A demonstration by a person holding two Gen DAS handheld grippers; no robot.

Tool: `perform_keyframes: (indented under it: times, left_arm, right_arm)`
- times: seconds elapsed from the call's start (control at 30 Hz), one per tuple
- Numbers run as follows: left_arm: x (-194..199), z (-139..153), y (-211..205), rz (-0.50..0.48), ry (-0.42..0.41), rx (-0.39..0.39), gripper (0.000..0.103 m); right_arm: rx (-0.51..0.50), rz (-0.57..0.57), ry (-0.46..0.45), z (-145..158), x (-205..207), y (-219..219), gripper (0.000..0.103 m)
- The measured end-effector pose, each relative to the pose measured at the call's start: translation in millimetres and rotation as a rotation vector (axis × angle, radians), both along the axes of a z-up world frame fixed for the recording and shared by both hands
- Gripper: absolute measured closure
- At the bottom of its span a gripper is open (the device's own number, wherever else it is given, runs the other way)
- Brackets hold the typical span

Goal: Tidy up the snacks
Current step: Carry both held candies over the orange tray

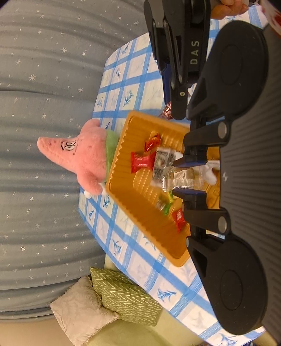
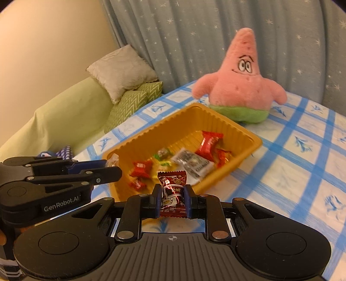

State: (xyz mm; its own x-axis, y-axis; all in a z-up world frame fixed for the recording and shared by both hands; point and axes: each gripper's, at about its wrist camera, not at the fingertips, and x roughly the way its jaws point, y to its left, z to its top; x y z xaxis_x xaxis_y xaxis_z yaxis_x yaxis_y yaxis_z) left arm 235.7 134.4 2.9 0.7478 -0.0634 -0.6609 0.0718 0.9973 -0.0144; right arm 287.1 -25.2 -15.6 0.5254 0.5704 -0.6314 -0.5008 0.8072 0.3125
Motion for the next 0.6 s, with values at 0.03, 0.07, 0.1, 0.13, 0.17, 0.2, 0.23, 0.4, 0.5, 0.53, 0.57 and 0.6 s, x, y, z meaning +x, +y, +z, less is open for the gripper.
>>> perform_keyframes:
  times: [0.03, 0.07, 0.1, 0.13, 0.17, 0.2, 0.23, 0.4, 0.5, 0.53, 0.57, 0.6]
  left_arm:
    - [3, 0, 2, 0.000, 0.000, 0.000, 0.085]
    - [5, 0, 4, -0.001, -0.001, 0.002, 0.085]
    - [8, 0, 5, -0.001, -0.002, 0.004, 0.085]
    - [11, 0, 7, -0.003, -0.002, 0.004, 0.085]
    - [14, -1, 8, -0.004, -0.002, 0.004, 0.085]
    - [17, -1, 10, -0.005, -0.001, 0.004, 0.085]
    - [20, -2, 12, -0.006, -0.002, 0.003, 0.085]
    - [34, -6, 19, -0.007, 0.007, -0.001, 0.085]
    - [42, -10, 22, -0.007, 0.014, -0.002, 0.085]
    - [45, -11, 23, -0.008, 0.016, -0.001, 0.085]
    - [47, -12, 24, -0.010, 0.017, -0.001, 0.085]
    - [50, -14, 25, -0.012, 0.019, -0.002, 0.085]
  right_arm:
    - [-0.001, 0.000, -0.001, 0, 3, 4, 0.081]
    - [-0.001, -0.001, -0.001, 0, 7, 6, 0.081]
    - [0.001, -0.002, 0.000, 0, 10, 9, 0.081]
    - [0.003, -0.004, 0.001, 0, 13, 12, 0.081]
    - [0.004, -0.006, 0.003, 0, 17, 14, 0.081]
    - [0.005, -0.008, 0.005, -1, 20, 16, 0.081]
    - [0.006, -0.008, 0.006, -1, 23, 18, 0.081]
    - [-0.005, -0.012, 0.003, -2, 36, 26, 0.081]
    - [-0.007, -0.026, 0.012, -5, 44, 26, 0.081]
    - [-0.010, -0.032, 0.014, -6, 47, 26, 0.081]
    - [-0.013, -0.037, 0.015, -7, 50, 26, 0.081]
    - [-0.016, -0.043, 0.017, -8, 52, 26, 0.081]
